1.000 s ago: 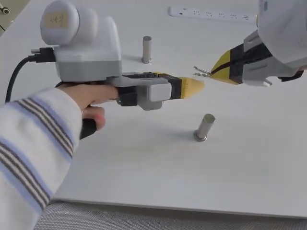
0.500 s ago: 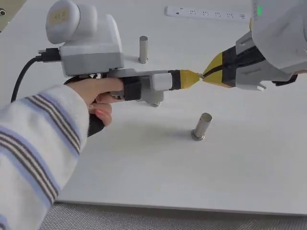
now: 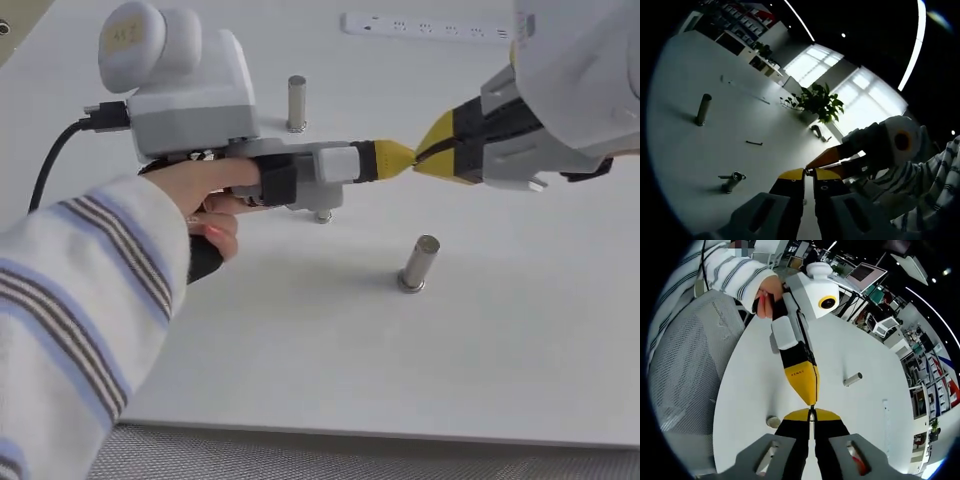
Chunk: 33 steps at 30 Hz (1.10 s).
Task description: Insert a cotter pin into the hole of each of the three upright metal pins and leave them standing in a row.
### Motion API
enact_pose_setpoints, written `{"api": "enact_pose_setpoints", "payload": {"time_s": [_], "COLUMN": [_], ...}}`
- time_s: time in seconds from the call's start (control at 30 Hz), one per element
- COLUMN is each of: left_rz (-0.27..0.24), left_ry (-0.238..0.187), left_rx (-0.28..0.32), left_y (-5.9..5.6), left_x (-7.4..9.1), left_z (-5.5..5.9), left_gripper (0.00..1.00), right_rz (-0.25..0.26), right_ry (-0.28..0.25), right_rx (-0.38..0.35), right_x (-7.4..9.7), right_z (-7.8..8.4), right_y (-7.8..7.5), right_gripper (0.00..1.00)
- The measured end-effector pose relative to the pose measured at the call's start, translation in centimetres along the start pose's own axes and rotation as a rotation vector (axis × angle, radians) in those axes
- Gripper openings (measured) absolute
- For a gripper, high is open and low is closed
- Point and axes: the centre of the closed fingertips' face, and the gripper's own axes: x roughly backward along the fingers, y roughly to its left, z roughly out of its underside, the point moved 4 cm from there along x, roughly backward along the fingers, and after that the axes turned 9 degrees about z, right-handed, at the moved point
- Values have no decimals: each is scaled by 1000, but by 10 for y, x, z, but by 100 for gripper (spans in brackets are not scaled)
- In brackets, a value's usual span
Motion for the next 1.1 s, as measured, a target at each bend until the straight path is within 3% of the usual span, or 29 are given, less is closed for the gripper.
{"api": "enact_pose_setpoints", "payload": {"time_s": [0.43, 0.53, 0.63, 0.7, 0.87, 1.0, 1.1], "left_rz": [6, 10, 6, 3, 0, 4, 5], "left_ry": [38, 26, 28, 40, 61, 97, 109], "left_rx": [12, 51, 49, 106, 73, 65, 44], "left_y": [2, 2, 1, 0, -4, -7, -10], "left_x": [0, 0, 0, 0, -1, -1, -1], "left_z": [1, -1, -2, 0, 3, 9, 11], "left_gripper": [0, 0, 0, 0, 0, 0, 0], "right_rz": [2, 9, 14, 6, -5, -38, -21], "right_ry": [0, -4, -5, -5, -8, -28, -22], "right_rx": [23, 22, 17, 14, 2, -58, -65], "right_x": [1, 2, 4, 4, 6, 8, 7], "right_z": [-3, -4, -5, -5, -4, -4, -1], "right_y": [2, 1, 1, 2, 6, 11, 12], "right_gripper": [0, 0, 0, 0, 0, 0, 4]}}
